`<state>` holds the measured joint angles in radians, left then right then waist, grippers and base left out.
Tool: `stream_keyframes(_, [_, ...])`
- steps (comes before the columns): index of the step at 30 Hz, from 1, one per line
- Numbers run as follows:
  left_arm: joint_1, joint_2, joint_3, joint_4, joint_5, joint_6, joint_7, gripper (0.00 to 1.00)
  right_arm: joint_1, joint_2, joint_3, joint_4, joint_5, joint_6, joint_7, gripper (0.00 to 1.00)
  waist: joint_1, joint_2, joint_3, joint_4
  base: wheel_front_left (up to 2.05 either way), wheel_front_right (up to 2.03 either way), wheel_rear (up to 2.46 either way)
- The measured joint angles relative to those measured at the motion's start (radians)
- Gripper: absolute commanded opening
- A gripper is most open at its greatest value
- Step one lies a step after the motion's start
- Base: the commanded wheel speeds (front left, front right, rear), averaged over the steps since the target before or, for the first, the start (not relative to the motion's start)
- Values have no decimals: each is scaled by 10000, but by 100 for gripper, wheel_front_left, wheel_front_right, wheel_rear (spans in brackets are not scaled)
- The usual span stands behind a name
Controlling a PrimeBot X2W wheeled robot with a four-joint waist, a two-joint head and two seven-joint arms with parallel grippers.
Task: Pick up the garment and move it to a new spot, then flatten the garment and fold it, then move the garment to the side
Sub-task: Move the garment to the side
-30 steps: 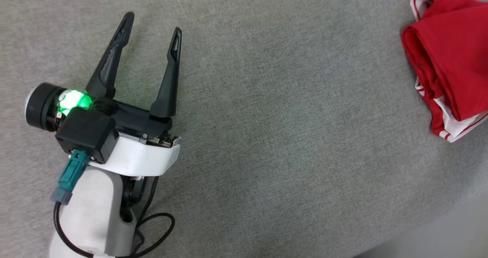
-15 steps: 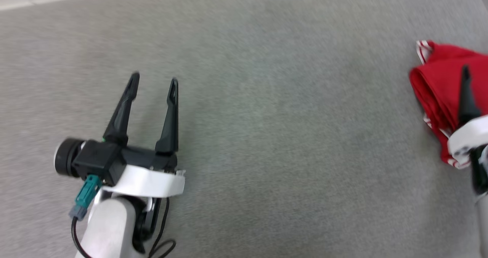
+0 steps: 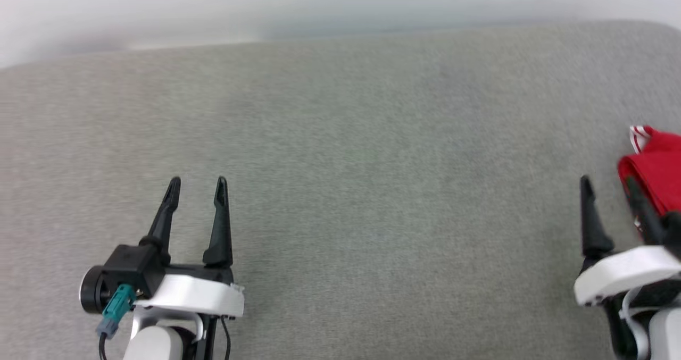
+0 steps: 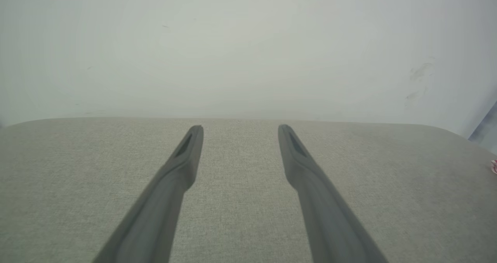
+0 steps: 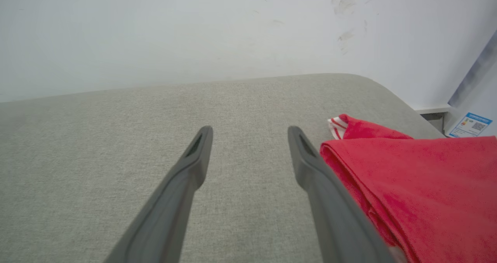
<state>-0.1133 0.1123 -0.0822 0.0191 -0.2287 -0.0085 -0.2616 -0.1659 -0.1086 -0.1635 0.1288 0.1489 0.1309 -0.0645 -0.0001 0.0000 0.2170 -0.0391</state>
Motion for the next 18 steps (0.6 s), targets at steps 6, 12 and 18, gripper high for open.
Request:
stream_keyframes(6, [594,0,288,435,213,-42,-12,100,982,359,431,-1060,-100,0,493,100,-1,0,-755,404,0,0,0])
stream_keyframes(12, [1074,-63,405,750,431,-109,-12,100,1668,495,911,-1712,-203,2,696,100,-1,0,-1530,624,0,0,0])
stream_keyframes(18, [1419,-125,545,813,566,-238,-13,100,2193,541,1152,-2232,-322,2,802,100,-2,0,-2143,720,0,0,0])
